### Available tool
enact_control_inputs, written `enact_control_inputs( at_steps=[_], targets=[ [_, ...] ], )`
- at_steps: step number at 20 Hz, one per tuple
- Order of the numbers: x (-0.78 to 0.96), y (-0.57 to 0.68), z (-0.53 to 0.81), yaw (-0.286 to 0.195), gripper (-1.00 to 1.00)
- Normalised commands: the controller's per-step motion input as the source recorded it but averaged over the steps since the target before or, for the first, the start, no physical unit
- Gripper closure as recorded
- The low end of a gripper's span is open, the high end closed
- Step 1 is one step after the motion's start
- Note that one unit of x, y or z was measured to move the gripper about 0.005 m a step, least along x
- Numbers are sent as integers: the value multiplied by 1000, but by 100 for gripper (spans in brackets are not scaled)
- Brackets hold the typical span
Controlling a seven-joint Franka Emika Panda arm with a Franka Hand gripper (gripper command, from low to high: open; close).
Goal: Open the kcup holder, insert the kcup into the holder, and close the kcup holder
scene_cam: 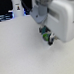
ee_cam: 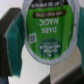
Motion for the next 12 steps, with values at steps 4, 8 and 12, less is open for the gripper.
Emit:
enact_control_inputs(
  at_steps=[4,8,12],
  targets=[
    [-156,440,484,133,100],
    [-226,429,449,145,100],
    [-236,435,437,145,100]
  ],
)
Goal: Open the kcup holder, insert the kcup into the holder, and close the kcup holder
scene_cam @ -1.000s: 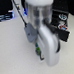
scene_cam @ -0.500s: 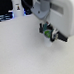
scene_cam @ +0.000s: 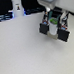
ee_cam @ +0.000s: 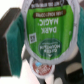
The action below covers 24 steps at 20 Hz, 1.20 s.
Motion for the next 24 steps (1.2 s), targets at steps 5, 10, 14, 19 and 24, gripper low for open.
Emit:
enact_control_inputs(
  at_steps=[5,10,14,19,24],
  targets=[
    [-343,412,352,144,100],
    [-369,371,213,137,100],
    [-364,358,144,132,100],
    [-403,324,44,128,100],
    [-438,304,-79,111,100]
  ],
)
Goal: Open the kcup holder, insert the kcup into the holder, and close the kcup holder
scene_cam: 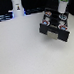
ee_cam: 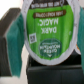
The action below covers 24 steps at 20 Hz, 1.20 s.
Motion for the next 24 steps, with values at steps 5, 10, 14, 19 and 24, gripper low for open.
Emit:
enact_control_inputs(
  at_steps=[5,10,14,19,24],
  targets=[
    [-408,178,-223,116,100],
    [-203,7,-286,84,100],
    [-87,20,-217,64,100],
    [-58,-2,-198,54,100],
    [-71,0,-182,64,100]
  ],
)
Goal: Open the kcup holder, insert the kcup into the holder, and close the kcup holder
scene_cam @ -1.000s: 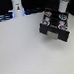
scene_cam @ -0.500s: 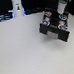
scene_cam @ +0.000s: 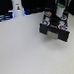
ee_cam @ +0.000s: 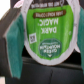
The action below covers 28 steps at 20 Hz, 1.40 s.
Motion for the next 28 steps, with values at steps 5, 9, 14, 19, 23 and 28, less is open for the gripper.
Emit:
enact_control_inputs(
  at_steps=[5,9,14,19,23,28],
  targets=[
    [-83,-3,-224,70,100],
    [-112,-3,-214,78,100],
    [-53,-3,5,-3,100],
    [-345,-157,123,-41,100],
    [-542,-360,81,-81,100],
    [-397,-442,0,-31,100]
  ],
)
